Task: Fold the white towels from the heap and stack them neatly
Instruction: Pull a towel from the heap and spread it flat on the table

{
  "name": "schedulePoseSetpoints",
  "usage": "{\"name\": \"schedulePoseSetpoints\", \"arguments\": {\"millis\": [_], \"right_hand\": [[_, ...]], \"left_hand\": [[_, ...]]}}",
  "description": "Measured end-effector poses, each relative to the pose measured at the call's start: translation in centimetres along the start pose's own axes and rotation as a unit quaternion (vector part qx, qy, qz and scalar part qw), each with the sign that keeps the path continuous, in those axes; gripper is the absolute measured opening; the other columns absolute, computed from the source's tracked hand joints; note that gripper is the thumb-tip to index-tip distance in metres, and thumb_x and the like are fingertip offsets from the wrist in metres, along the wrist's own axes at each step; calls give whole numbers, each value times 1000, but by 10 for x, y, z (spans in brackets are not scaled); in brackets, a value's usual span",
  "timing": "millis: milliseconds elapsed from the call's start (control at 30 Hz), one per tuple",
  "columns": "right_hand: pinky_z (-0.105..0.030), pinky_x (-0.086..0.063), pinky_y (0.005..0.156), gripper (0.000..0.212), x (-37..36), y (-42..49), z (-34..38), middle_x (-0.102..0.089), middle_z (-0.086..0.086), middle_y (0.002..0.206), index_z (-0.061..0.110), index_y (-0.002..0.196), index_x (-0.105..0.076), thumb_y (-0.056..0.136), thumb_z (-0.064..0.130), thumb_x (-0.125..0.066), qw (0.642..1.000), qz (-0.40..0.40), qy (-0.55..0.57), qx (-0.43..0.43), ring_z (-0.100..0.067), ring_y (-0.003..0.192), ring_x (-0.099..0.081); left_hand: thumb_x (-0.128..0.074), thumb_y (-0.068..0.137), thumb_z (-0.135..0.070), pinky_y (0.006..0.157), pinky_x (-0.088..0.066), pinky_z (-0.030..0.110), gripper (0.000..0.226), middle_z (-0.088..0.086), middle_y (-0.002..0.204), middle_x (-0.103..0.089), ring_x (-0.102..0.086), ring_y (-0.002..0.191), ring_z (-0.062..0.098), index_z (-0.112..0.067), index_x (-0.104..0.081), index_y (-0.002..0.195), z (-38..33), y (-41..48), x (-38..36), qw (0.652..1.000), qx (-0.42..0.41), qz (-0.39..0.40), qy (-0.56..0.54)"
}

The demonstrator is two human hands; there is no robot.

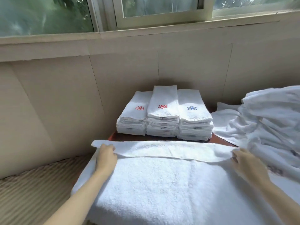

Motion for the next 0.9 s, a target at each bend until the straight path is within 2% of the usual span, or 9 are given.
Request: {"name": "schedulePoseSetpoints", "arguments": {"millis": [67,133,267,367,467,567,633,767,900], "right_hand": [[-36,-39,60,11,-9,-22,-7,-58,-12,93,11,78,-54,89,13,-57,999,36,-30,-1,-36,78,-63],[-37,-39,61,10,-1,-24,-10,-60,-20,94,0,90,-55,90,10,-55,1000,-1,-4,-30,-39,76,-62],[-47,-41,64,9,32,-23,2,-53,-35,90,-4,81,-46,88,-2,-49,986,-118,88,-80,-49,77,-55],[-39,-35,61,19,35,-32,2,-54,-27,98,6,69,-38,84,7,-49,995,-56,54,-61,-39,74,-52],[-36,-39,65,12,21,-52,-5,-51,-9,108,16,77,-40,84,14,-50,991,123,-26,-50,-29,77,-49],[-37,-38,86,10,7,-66,-9,-47,-3,120,21,99,-42,91,26,-46,987,153,-48,-8,-29,99,-55],[-39,-30,100,18,-1,-68,-10,-44,0,129,24,110,-41,95,35,-39,986,152,-67,6,-23,116,-50],[-41,-26,102,28,-10,-54,-4,-41,-1,134,23,119,-40,97,37,-32,985,152,-82,-11,-23,124,-43],[-44,-26,106,36,-19,-36,9,-39,-7,141,18,127,-38,95,34,-31,984,153,-80,-46,-27,129,-40]], "left_hand": [[-50,90,-1,77,-39,30,23,17,117,-51,-57,93,31,0,-61,110,11,-23,-6,999,-2,-25,-45],[-55,87,-1,70,-36,32,5,16,103,-52,-52,79,28,-3,-58,91,14,-32,2,994,-9,-69,-82],[-59,80,-2,60,-30,33,25,8,80,-43,-42,66,26,-9,-39,68,13,-45,25,985,-73,-104,-115],[-52,71,-17,56,-30,32,18,-2,72,-41,-41,60,22,-17,-36,66,26,-58,30,989,-133,-38,-47],[-54,83,-20,70,-43,31,12,-10,102,-55,-56,77,13,-28,-48,89,51,-69,20,991,-109,81,8],[-43,95,-31,98,-42,32,44,-14,150,-33,-54,118,12,-33,-39,139,62,-73,8,986,-94,123,67],[-35,98,-35,104,-37,33,51,-14,158,-16,-46,130,14,-36,-26,148,59,-66,5,980,-105,132,106],[-26,100,-26,113,-28,33,55,-10,161,0,-21,145,13,-31,-10,153,48,-32,-4,966,-111,189,136],[-20,103,-28,111,-30,32,54,-9,160,9,-26,143,15,-29,-1,154,28,2,-11,958,-99,219,157]]}}
Point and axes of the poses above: each hand's wrist, its own y-axis towards the middle knuckle, its own x-axis out of the back of the hand, z = x × y, the point moved 3 cm from there along y, towards the middle knuckle
